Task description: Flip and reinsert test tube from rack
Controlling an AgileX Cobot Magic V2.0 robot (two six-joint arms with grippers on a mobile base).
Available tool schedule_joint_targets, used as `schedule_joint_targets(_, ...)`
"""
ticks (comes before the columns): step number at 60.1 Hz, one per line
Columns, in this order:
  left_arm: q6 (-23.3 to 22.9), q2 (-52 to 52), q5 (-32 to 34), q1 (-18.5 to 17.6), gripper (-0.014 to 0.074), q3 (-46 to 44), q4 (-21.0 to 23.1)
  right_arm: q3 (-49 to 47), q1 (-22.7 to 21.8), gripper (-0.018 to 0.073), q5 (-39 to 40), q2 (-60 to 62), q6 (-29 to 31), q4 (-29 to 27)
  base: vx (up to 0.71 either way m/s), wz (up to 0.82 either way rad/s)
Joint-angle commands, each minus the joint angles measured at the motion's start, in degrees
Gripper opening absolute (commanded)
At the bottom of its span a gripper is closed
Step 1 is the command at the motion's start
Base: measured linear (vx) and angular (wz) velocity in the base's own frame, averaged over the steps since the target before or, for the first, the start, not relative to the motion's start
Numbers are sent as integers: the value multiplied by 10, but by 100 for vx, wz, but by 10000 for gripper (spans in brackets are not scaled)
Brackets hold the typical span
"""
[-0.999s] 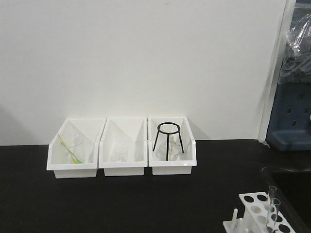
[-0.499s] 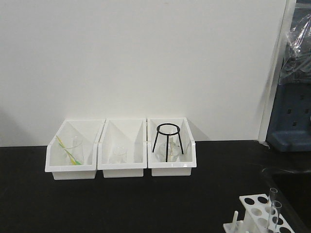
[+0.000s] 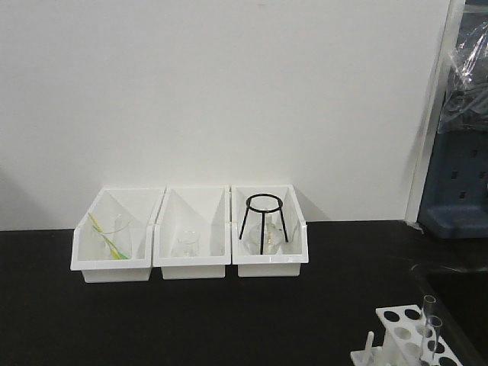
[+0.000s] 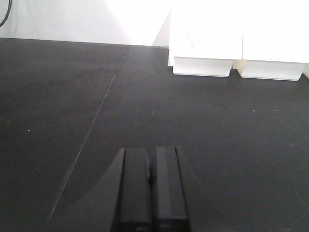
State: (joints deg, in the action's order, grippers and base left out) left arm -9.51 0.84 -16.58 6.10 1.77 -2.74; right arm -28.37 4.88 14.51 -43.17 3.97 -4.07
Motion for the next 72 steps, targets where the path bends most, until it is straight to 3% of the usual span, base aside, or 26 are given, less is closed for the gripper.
schedule_joint_targets(1, 0, 2, 50, -4, -6, 1, 2, -40, -3, -8, 53, -63, 6, 1, 0, 0)
schedule_joint_targets(12, 0, 2, 50, -4, -6, 1, 2, -47, -3, 17, 82, -114, 8, 2, 0, 0)
schedule_joint_targets(19, 0, 2, 50, -4, -6, 1, 2, -47, -3, 89, 85, -114, 8, 9, 0, 0)
schedule_joint_targets(27, 0, 2, 50, -4, -6, 1, 2, -47, -3, 249, 85, -114, 8, 29, 0, 0)
schedule_joint_targets(39, 0, 2, 50, -4, -6, 1, 2, -47, -3, 566, 89, -114, 7, 32, 0, 0)
schedule_joint_targets(45, 0, 2, 50, -4, -6, 1, 2, -47, -3, 648, 93, -114, 7, 31, 0, 0)
schedule_joint_targets(52, 0, 2, 50, -4, -6, 1, 2, -41, -2, 662, 79, -114, -12, 31, 0, 0)
schedule_joint_targets(58, 0, 2, 50, -4, -6, 1, 2, 8, -2, 637, 118, -116, -20, 66, 0, 0)
schedule_joint_targets(66, 0, 2, 50, -4, -6, 1, 2, 133, -2, 580, 289, -122, -67, 118, 0, 0)
schedule_joint_targets(72, 0, 2, 50, -4, -6, 1, 2, 211, -2, 538, 401, -151, -68, 128, 0, 0)
